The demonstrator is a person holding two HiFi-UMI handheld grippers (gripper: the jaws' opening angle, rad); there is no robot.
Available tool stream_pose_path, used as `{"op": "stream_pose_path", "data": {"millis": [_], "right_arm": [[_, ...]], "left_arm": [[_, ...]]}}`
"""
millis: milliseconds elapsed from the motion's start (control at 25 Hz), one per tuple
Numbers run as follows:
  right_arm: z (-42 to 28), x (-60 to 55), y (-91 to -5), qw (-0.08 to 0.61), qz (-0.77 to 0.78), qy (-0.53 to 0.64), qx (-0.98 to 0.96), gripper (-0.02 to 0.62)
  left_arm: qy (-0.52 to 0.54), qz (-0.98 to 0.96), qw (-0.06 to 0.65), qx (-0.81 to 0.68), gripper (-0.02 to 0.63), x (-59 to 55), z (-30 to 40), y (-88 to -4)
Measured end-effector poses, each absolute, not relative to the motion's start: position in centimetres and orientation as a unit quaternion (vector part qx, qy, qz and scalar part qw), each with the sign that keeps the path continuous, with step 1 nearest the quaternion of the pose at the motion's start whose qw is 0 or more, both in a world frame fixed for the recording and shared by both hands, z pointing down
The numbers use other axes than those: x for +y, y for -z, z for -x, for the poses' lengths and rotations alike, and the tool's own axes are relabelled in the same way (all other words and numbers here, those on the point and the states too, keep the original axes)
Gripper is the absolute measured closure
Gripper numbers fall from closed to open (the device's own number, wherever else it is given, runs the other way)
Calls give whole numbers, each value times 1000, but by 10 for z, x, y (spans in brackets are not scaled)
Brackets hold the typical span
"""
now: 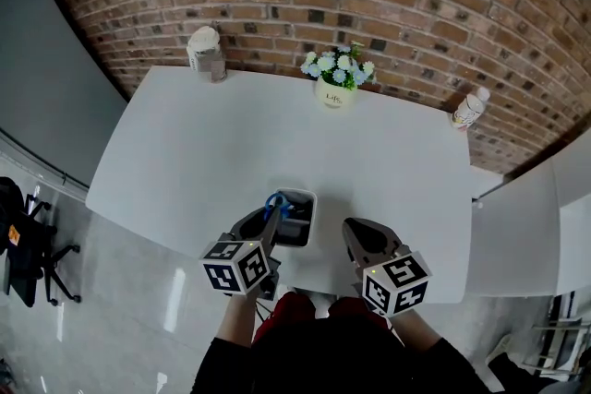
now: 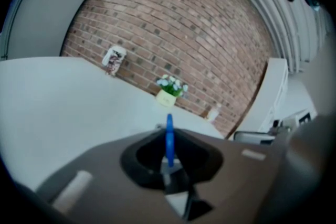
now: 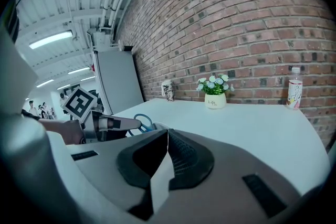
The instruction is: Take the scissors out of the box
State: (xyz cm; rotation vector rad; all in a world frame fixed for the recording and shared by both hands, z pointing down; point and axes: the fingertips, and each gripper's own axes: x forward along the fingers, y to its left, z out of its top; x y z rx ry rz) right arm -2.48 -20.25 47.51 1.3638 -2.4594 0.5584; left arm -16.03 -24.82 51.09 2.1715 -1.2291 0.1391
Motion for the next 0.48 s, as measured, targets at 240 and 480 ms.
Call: {"op": "stream_pose_path", "data": {"millis": [240, 480], "right_arm": [[19, -202, -474, 133, -471, -196, -850, 586], [12, -202, -474, 130, -464, -197, -854, 586]], "left_arm": [[-55, -827, 307, -468, 560, -247, 159, -505], [-48, -823, 300, -481, 560, -246, 159, -494]]}}
